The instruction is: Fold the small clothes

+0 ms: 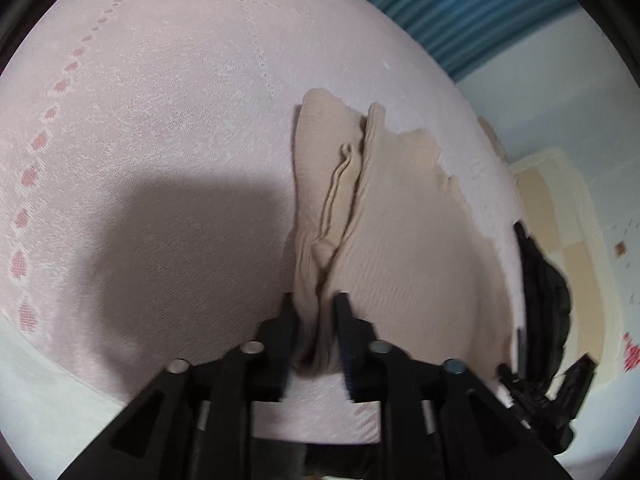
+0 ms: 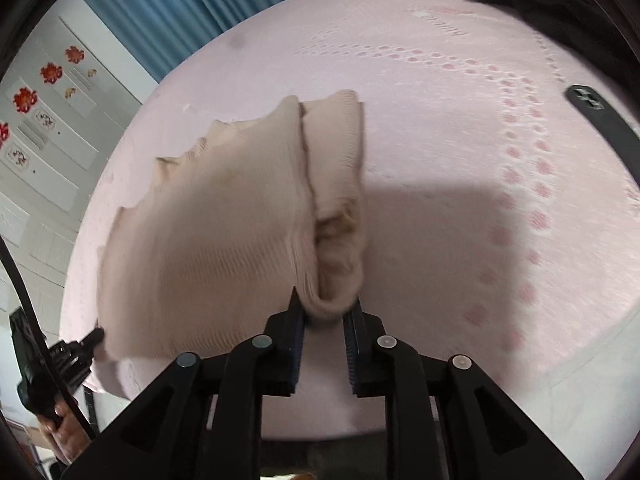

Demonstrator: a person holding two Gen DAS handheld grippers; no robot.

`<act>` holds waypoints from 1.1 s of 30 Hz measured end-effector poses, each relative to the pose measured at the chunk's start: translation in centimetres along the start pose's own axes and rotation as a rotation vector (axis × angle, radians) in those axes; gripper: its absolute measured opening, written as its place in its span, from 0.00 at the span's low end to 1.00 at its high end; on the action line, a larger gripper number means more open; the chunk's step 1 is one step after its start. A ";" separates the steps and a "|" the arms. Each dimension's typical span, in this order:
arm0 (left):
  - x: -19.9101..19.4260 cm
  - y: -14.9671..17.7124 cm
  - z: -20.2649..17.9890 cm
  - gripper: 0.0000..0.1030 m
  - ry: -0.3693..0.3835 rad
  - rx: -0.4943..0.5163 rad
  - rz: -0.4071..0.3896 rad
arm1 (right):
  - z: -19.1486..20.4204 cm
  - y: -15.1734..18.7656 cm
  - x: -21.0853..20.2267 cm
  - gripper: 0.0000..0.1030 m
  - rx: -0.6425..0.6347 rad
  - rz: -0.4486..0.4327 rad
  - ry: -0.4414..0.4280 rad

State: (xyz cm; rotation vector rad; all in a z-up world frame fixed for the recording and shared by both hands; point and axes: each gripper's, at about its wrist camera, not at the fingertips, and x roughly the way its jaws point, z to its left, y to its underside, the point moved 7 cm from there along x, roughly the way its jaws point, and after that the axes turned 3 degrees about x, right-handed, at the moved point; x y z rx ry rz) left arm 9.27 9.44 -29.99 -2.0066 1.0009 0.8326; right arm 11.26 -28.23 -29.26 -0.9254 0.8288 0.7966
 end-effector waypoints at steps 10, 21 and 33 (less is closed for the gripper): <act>0.8 -2.3 0.1 0.48 0.049 0.016 -0.006 | 5.2 -2.2 -3.1 0.23 -0.173 -0.168 0.080; 2.9 -6.2 0.1 0.48 0.080 0.091 0.001 | 16.7 -0.7 7.3 0.23 -0.371 -0.093 0.044; 2.6 -5.5 -0.2 0.50 0.117 0.221 -0.068 | 18.7 -6.8 13.6 0.26 -0.357 -0.030 0.160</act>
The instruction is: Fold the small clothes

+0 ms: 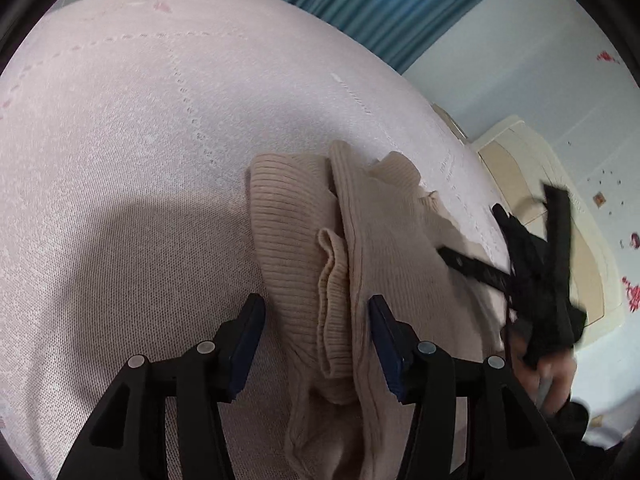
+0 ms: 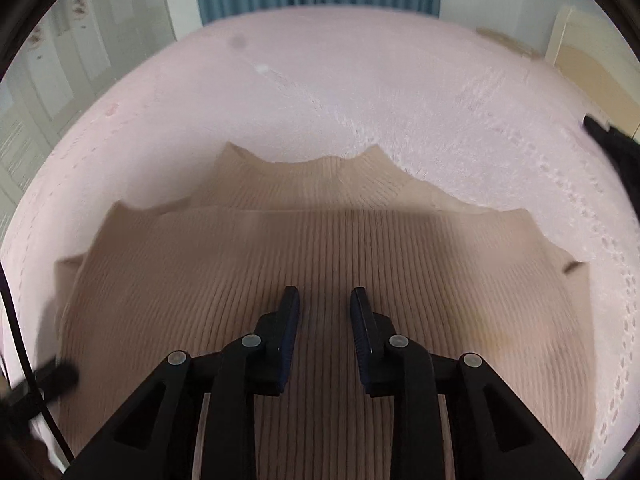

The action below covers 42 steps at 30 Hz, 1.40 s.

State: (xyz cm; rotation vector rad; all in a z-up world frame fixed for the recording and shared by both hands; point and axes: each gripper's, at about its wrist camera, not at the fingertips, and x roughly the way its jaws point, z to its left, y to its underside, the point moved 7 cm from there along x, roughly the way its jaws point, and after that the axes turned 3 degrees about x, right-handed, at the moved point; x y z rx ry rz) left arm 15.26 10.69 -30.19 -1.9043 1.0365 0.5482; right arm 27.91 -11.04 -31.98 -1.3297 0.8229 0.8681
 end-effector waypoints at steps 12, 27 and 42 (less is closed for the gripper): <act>-1.2 0.3 1.0 0.53 0.073 -0.053 0.024 | -0.1 -2.3 1.1 0.26 0.052 0.098 -0.026; -0.6 1.0 -0.3 0.59 0.058 -0.064 0.059 | 0.0 13.5 -8.7 0.27 -0.064 0.076 -0.022; 2.0 -0.6 -1.7 0.58 0.051 -0.081 0.087 | -3.0 16.0 -14.0 0.26 -0.006 -0.026 -0.129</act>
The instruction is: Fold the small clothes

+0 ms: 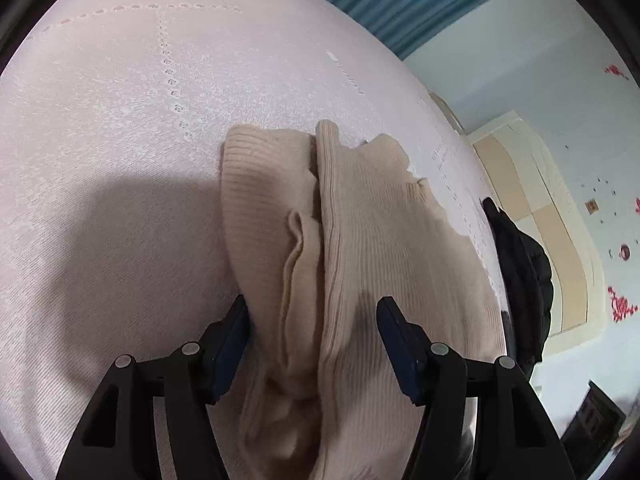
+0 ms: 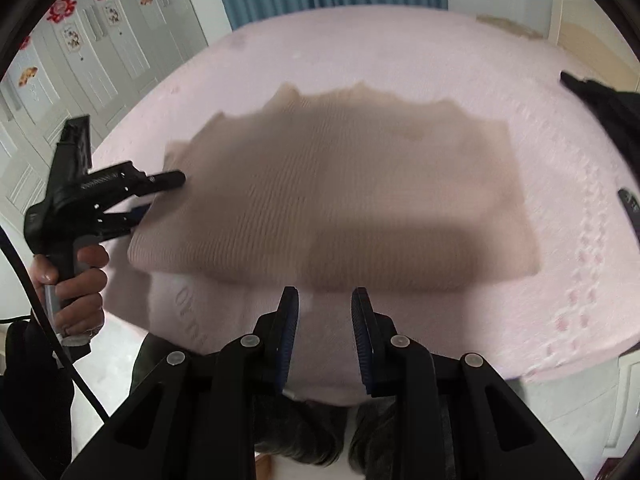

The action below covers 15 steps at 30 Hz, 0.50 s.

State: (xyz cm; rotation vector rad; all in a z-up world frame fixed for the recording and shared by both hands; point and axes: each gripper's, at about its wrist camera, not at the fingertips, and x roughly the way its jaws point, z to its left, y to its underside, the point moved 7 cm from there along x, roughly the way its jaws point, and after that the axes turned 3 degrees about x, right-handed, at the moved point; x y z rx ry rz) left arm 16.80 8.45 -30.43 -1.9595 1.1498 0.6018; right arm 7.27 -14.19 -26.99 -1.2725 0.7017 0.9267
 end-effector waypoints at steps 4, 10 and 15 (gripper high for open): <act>0.4 -0.4 0.1 0.27 -0.056 -0.053 0.009 | -2.1 -1.1 -0.6 0.26 0.045 -0.034 0.000; -2.2 -1.6 -3.5 0.22 -0.086 -0.045 -0.068 | -6.4 -1.2 -1.1 0.26 0.155 -0.067 -0.028; -3.5 -2.8 -8.8 0.21 -0.094 -0.094 -0.104 | -10.3 -1.6 -2.2 0.26 0.247 -0.097 -0.028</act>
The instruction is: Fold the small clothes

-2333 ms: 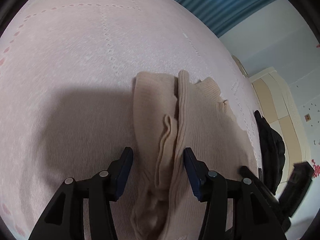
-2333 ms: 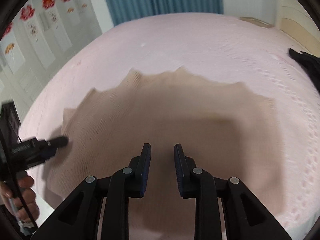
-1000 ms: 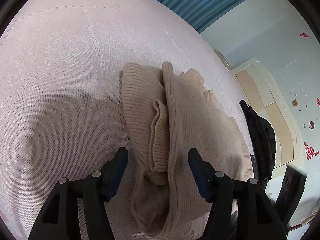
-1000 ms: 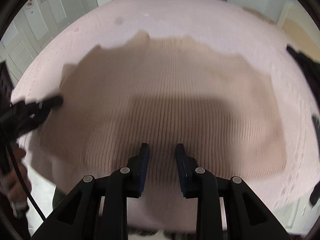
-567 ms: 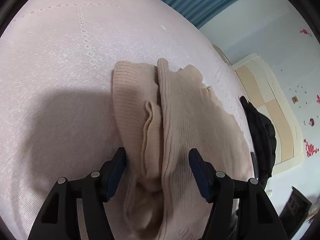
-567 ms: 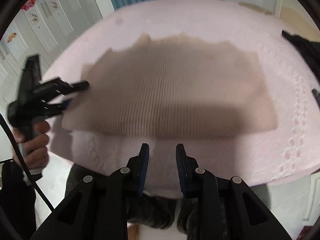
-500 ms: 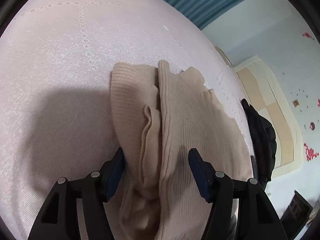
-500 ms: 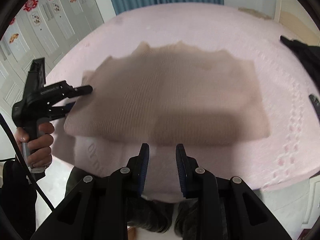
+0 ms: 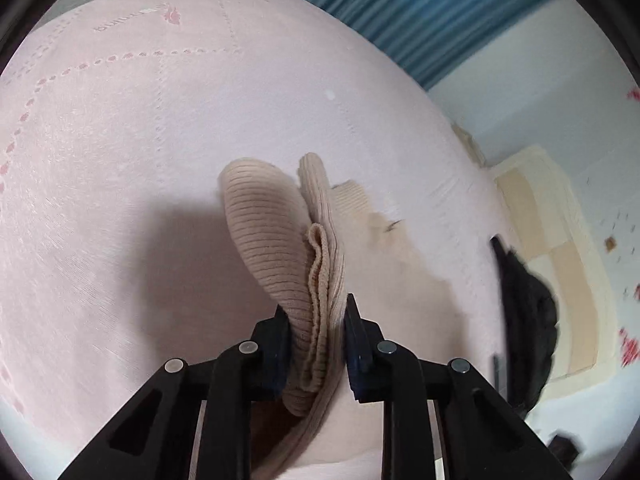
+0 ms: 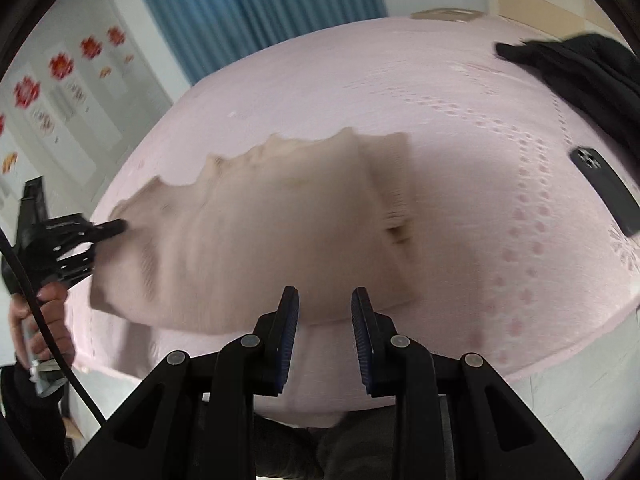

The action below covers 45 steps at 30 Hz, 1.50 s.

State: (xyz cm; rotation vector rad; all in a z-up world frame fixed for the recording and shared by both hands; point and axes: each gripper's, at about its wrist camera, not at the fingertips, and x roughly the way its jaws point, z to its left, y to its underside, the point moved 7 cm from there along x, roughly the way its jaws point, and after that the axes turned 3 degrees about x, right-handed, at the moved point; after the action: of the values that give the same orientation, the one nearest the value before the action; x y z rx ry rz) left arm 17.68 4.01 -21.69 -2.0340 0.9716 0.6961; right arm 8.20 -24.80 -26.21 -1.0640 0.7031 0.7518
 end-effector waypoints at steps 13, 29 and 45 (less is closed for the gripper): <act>3.8 4.0 -15.9 0.20 -0.122 0.186 0.040 | -11.2 -0.9 -3.3 0.26 0.143 -0.004 0.127; 7.7 9.8 -20.1 0.38 -0.074 0.299 0.155 | -11.4 -1.4 -4.6 0.28 0.133 0.003 -0.072; -0.2 5.3 -5.8 0.48 -0.156 0.229 0.085 | -0.8 -7.2 0.0 0.05 0.020 -0.192 -0.218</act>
State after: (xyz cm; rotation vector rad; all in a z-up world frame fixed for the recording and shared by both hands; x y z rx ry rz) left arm 14.10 -2.90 -20.43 -1.7217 1.0022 0.7409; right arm 13.95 -27.65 -22.87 -0.9975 0.4154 0.6806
